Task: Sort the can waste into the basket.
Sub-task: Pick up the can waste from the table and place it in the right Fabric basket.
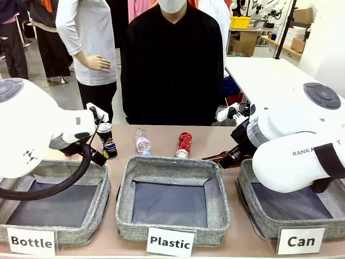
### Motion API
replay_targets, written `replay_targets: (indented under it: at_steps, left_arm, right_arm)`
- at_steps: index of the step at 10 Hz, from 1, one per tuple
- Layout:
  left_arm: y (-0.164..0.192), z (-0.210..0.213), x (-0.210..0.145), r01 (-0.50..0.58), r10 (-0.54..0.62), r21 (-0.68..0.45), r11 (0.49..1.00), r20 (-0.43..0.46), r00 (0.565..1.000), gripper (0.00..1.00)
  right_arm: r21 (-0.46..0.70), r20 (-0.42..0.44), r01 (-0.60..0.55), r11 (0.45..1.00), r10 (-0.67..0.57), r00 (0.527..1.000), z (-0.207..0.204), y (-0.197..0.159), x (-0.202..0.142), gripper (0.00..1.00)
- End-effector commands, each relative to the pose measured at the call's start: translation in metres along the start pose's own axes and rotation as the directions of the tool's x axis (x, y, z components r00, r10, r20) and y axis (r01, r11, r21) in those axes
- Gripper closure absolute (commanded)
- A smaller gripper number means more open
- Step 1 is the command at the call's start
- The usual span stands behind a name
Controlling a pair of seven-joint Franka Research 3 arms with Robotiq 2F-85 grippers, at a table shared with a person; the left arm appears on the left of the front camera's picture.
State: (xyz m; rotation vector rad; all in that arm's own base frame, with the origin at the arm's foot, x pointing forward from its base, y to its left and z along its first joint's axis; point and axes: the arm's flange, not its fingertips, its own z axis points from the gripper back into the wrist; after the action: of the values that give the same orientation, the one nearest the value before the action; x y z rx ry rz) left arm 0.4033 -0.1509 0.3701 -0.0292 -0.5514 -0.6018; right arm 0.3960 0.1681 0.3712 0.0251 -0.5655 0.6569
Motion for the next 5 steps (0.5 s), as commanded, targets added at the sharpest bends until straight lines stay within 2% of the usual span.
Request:
replay_targets:
  at_steps: [1,5]
  left_arm:
    - [0.0000,0.0001,0.0000,0.000,0.000,0.000,1.000,0.000,1.000,0.00]
    - [0.0000,0.0001,0.0000,0.000,0.000,0.000,1.000,0.000,1.000,0.00]
  right_arm:
    - [0.000,0.000,0.001,1.000,-0.001,1.000,0.0000,-0.0001,0.0000,0.00]
    - [0.000,0.000,0.001,1.000,-0.001,1.000,0.0000,-0.0001,0.0000,0.00]
